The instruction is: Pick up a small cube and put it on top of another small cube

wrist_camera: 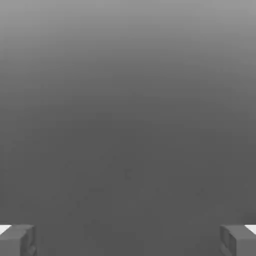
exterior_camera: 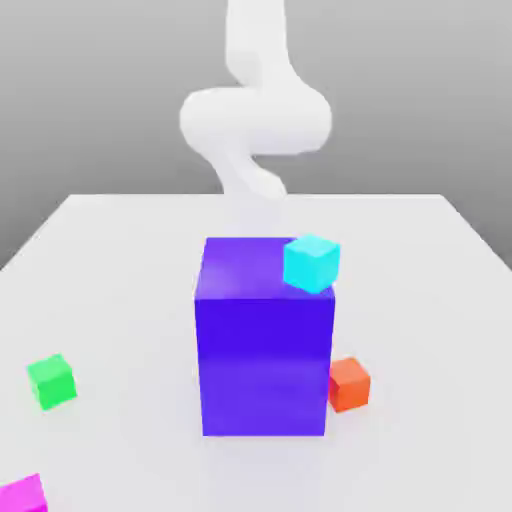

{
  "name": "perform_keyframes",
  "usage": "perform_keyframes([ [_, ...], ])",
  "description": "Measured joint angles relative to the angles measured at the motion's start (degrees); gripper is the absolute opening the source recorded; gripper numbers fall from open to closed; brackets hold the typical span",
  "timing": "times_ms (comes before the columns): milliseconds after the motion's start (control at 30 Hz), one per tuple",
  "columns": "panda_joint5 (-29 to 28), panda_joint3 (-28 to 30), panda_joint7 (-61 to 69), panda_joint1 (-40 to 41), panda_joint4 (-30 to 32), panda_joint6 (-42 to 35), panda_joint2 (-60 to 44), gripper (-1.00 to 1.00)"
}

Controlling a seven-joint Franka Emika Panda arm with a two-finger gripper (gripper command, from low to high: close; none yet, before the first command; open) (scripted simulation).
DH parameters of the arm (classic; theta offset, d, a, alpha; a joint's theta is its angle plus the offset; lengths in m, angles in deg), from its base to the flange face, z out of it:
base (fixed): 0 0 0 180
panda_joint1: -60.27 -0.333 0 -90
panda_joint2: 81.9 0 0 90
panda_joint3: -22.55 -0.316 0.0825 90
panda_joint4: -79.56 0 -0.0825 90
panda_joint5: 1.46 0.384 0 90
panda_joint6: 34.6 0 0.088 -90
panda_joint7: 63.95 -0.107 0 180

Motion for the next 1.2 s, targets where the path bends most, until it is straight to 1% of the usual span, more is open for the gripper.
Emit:
perform_keyframes([
  [300,-0.1,1.4,-8.7,5.7,-2.4,4.4,-19.0,0.0],
  [600,0.7,4.4,-16.6,10.2,-4.7,8.8,-37.7,0.0],
  [800,2.6,6.0,-21.0,13.1,-6.2,11.7,-50.3,0.0],
  [1033,6.4,7.7,-24.7,16.3,-8.1,15.1,-65.0,0.0],
  [1167,8.3,6.5,-24.2,17.8,-9.9,20.6,-73.3,0.0],
  [1200,8.5,6.3,-24.0,18.0,-10.2,21.5,-74.5,-1.0],
])
